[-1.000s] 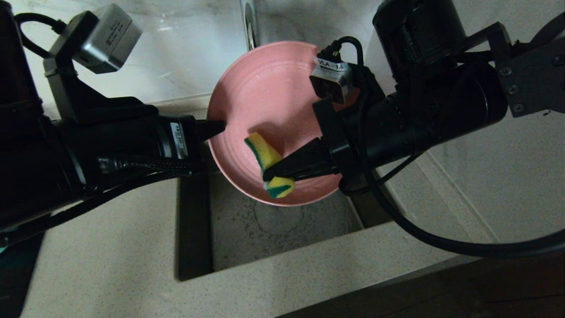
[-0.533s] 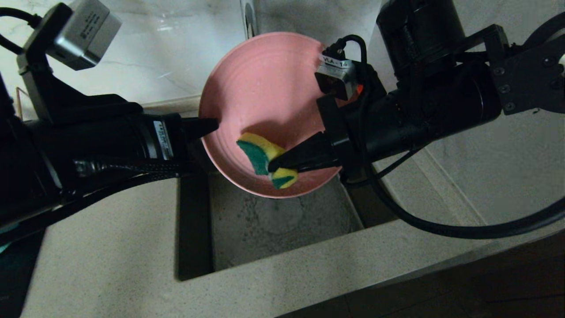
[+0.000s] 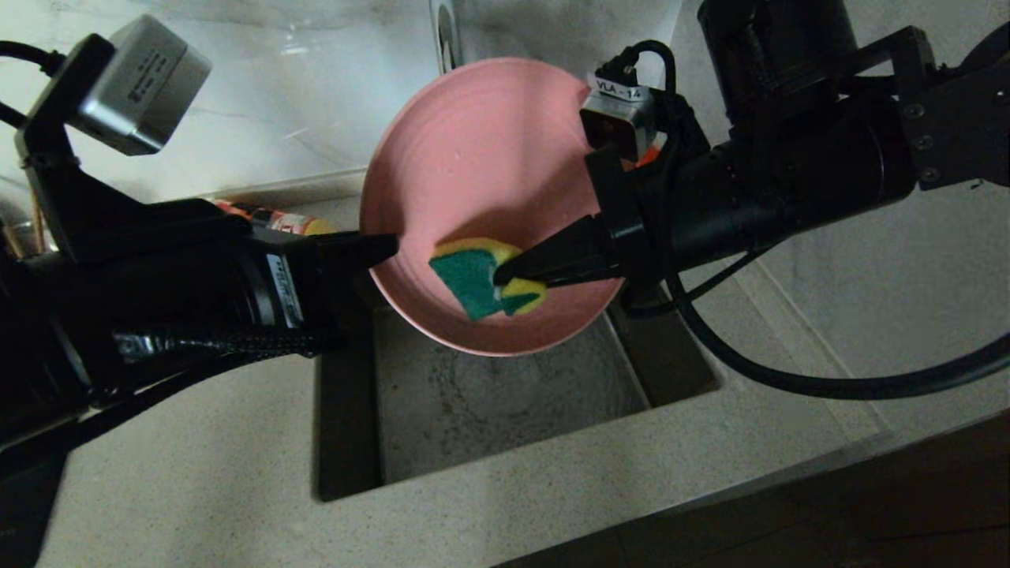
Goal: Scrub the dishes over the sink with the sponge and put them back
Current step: Wipe the plate
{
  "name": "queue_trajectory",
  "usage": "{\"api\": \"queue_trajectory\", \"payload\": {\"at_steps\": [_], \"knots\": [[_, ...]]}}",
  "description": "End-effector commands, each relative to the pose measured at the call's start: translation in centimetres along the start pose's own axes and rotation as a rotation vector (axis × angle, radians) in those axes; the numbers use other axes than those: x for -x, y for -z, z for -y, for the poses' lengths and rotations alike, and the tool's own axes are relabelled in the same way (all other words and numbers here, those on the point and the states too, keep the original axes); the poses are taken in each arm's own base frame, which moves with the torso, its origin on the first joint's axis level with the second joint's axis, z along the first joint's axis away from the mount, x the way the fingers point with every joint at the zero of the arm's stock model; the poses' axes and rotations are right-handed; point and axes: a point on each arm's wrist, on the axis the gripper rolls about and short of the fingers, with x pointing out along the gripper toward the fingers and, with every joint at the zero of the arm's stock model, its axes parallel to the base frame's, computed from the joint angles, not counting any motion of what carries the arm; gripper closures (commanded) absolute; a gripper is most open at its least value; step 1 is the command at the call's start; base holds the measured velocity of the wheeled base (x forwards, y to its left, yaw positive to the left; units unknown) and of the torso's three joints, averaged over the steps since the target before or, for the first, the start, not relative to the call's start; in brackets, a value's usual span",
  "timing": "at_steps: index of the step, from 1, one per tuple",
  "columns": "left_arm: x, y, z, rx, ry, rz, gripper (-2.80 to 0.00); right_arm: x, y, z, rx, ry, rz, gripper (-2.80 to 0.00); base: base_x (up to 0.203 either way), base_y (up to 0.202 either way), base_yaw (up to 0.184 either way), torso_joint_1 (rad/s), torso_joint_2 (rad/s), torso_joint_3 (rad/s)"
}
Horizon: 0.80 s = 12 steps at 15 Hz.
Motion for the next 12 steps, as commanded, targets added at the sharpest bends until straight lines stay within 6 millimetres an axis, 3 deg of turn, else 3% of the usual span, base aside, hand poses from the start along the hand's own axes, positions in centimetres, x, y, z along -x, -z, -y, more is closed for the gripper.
{"api": "queue_trajectory", "payload": {"at_steps": [1, 7, 12], "knots": [[0.3, 0.9, 0.0, -0.008, -0.001, -0.029, 0.0, 1.2, -0.2, -0.5, 0.011, -0.001, 0.033, 0.0, 0.0, 0.0, 0.0, 0.0, 0.0, 0.0], [0.4, 1.9, -0.2, -0.017, -0.016, -0.059, 0.0, 2.9, -0.2, -1.8, 0.04, -0.015, 0.073, 0.0, 0.0, 0.0, 0.0, 0.0, 0.0, 0.0], [-0.1, 1.5, 0.0, -0.021, -0.018, -0.052, 0.0, 2.7, 0.0, -2.0, 0.036, -0.022, 0.056, 0.0, 0.0, 0.0, 0.0, 0.0, 0.0, 0.0]]}}
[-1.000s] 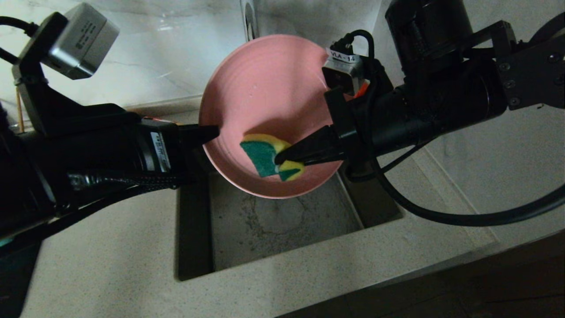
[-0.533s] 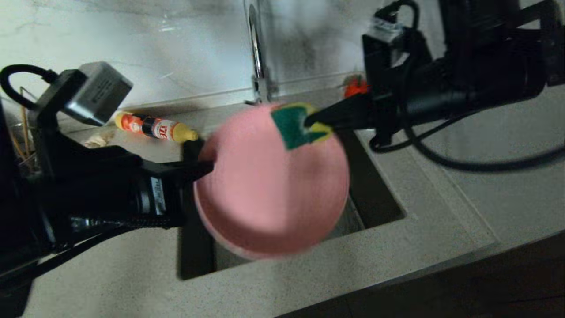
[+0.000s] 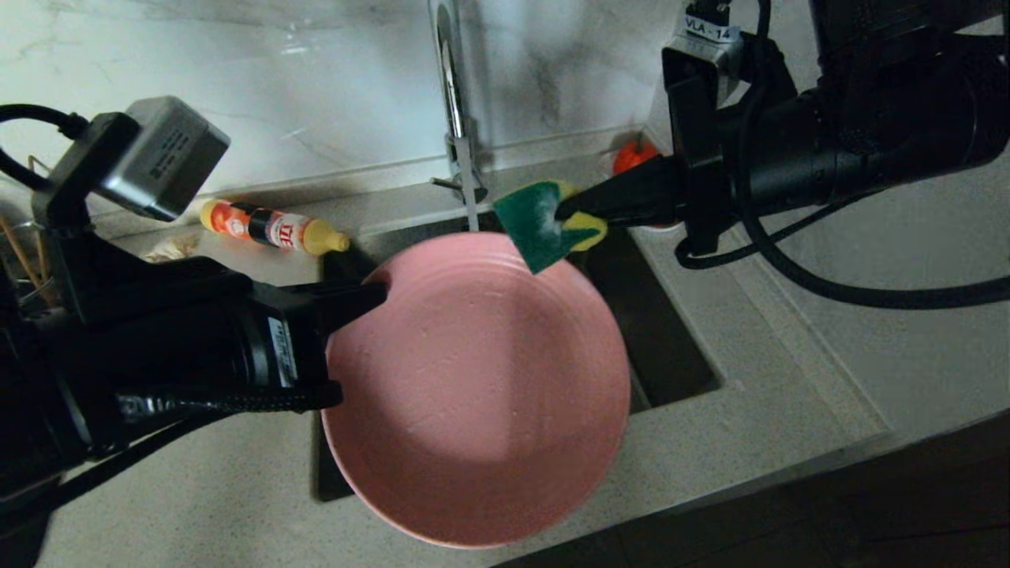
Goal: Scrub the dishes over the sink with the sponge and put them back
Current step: Wipe the plate
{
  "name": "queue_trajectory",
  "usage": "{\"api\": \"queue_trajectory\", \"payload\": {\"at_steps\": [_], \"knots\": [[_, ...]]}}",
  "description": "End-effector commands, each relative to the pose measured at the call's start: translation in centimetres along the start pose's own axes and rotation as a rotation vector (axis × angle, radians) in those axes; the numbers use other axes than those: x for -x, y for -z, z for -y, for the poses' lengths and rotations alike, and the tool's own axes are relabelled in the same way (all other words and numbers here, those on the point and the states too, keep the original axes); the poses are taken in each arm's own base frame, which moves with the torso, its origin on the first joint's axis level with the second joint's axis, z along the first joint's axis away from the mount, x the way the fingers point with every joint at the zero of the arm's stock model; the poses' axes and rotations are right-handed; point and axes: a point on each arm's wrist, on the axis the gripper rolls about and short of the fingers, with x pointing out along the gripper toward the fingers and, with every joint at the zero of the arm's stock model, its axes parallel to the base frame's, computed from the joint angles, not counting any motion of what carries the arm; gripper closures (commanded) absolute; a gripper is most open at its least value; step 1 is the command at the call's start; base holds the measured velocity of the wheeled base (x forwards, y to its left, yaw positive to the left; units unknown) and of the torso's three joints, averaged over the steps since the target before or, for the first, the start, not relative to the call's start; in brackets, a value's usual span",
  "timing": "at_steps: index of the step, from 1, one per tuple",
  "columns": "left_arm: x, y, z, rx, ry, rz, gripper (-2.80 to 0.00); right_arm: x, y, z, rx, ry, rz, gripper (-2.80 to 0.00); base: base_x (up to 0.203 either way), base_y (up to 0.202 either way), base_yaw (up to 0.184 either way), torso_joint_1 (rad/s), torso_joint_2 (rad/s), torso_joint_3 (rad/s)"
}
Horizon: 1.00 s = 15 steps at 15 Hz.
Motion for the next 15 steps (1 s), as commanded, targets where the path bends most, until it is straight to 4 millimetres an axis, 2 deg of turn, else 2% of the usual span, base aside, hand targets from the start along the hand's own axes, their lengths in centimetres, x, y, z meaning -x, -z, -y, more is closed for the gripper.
{"api": "queue_trajectory", "payload": {"at_steps": [1, 5, 10, 15], "knots": [[-0.9, -0.3, 0.1, 0.0, -0.013, 0.006, 0.0, -0.2, 0.4, -0.8, 0.0, -0.023, -0.018, 0.0, 0.0, 0.0, 0.0, 0.0, 0.0, 0.0], [-1.4, -1.3, 0.1, -0.073, -0.108, 0.16, 0.0, -0.6, 1.2, -2.4, -0.029, -0.069, -0.047, 0.0, 0.0, 0.0, 0.0, 0.0, 0.0, 0.0], [-0.7, -1.1, 0.0, -0.126, -0.106, 0.174, 0.0, -1.7, 1.8, -2.7, -0.042, -0.082, -0.085, 0.0, 0.0, 0.0, 0.0, 0.0, 0.0, 0.0], [-0.8, -1.4, 0.0, -0.186, -0.126, 0.242, 0.0, -1.5, 2.8, -5.0, -0.038, -0.14, -0.116, 0.0, 0.0, 0.0, 0.0, 0.0, 0.0, 0.0]]}}
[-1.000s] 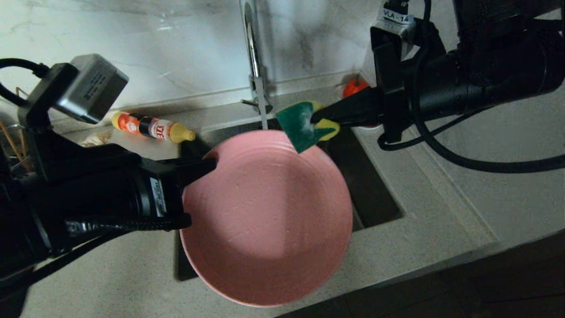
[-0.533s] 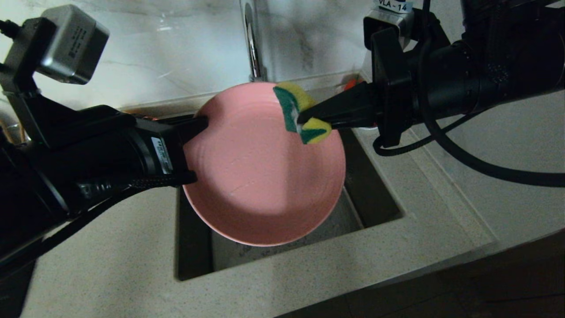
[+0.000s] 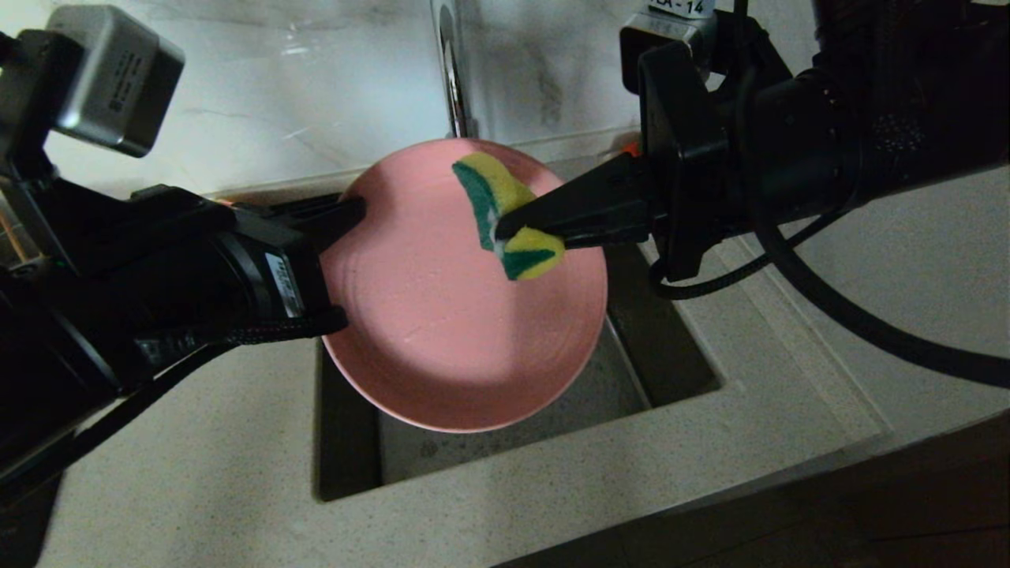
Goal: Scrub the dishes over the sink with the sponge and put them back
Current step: Wipe the plate
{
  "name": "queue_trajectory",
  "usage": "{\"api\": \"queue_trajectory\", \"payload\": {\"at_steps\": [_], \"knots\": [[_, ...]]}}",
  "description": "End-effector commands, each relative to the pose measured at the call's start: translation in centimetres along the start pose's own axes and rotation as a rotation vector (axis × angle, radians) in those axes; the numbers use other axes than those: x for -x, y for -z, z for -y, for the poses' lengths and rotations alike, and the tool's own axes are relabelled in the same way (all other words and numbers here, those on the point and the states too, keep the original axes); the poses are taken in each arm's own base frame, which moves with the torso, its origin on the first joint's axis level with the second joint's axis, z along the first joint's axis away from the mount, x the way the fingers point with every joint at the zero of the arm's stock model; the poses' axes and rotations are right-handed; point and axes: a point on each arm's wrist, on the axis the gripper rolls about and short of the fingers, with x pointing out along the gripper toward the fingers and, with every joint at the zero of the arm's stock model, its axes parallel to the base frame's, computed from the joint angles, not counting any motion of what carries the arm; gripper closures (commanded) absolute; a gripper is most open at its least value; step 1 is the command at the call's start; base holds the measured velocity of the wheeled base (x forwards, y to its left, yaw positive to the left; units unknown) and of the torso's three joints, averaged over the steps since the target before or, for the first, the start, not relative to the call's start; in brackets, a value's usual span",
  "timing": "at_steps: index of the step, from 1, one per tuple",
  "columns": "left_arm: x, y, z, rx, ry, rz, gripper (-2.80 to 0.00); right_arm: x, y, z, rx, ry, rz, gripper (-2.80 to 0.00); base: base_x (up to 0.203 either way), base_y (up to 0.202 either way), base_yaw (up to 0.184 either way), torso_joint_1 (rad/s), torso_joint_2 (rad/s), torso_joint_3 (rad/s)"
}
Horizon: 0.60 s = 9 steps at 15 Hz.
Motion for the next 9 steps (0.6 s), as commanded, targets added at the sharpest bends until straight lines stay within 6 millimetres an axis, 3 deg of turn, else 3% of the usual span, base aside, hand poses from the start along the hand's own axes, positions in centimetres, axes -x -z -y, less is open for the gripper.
{"api": "queue_trajectory", "payload": {"at_steps": [1, 5, 9], "knots": [[0.0, -0.2, -0.1, -0.015, -0.008, 0.011, 0.0, 0.1, 0.7, -1.1, 0.003, -0.028, -0.021, 0.0, 0.0, 0.0, 0.0, 0.0, 0.0, 0.0], [0.4, -1.0, -0.3, -0.021, -0.019, 0.046, 0.0, 0.0, 1.3, -1.6, -0.006, -0.032, -0.055, 0.0, 0.0, 0.0, 0.0, 0.0, 0.0, 0.0], [0.6, -1.3, -0.5, -0.047, -0.042, 0.086, 0.0, -1.5, 1.7, -1.3, -0.021, -0.035, -0.096, 0.0, 0.0, 0.0, 0.0, 0.0, 0.0, 0.0]]}}
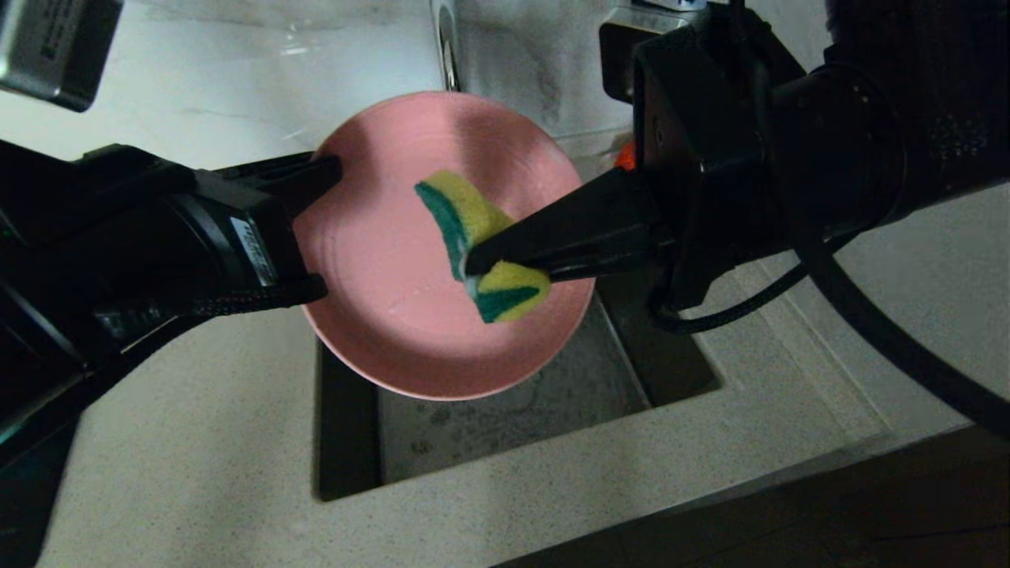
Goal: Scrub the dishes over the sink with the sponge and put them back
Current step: Wipe the plate
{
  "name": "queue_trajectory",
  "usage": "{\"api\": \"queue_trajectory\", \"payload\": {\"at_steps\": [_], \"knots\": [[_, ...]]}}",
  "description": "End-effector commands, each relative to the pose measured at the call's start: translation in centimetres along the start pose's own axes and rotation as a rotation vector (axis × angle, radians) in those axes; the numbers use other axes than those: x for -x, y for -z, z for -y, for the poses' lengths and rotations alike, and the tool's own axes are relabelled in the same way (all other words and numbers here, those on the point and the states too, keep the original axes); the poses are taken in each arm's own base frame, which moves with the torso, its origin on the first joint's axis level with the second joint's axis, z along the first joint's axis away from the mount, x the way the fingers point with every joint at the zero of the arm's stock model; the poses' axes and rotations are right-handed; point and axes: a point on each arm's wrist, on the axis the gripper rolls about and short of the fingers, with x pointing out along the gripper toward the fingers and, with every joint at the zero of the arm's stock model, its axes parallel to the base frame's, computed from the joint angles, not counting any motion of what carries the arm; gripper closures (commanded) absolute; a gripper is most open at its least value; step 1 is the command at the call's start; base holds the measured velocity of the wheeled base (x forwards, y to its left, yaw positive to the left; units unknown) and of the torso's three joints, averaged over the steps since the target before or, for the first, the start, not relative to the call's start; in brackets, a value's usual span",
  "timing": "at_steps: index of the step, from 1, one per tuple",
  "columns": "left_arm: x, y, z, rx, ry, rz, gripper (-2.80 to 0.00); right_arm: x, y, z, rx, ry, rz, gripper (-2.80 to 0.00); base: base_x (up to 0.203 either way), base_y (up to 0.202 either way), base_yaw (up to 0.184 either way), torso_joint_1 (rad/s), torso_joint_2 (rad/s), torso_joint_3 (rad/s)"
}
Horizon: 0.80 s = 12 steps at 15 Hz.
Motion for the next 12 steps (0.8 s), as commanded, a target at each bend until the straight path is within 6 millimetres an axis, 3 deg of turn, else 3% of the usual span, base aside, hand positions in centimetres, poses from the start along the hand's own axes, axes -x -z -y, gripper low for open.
{"api": "queue_trajectory", "payload": {"at_steps": [1, 12], "knots": [[0.2, 0.1, 0.0, -0.006, -0.003, 0.009, 0.0, -1.2, 0.0, 0.7, -0.02, 0.006, -0.026, 0.0, 0.0, 0.0, 0.0, 0.0, 0.0, 0.0], [0.6, -0.6, -0.3, -0.039, -0.007, 0.047, 0.0, -3.8, -0.4, 3.2, -0.065, 0.044, -0.06, 0.0, 0.0, 0.0, 0.0, 0.0, 0.0, 0.0]]}}
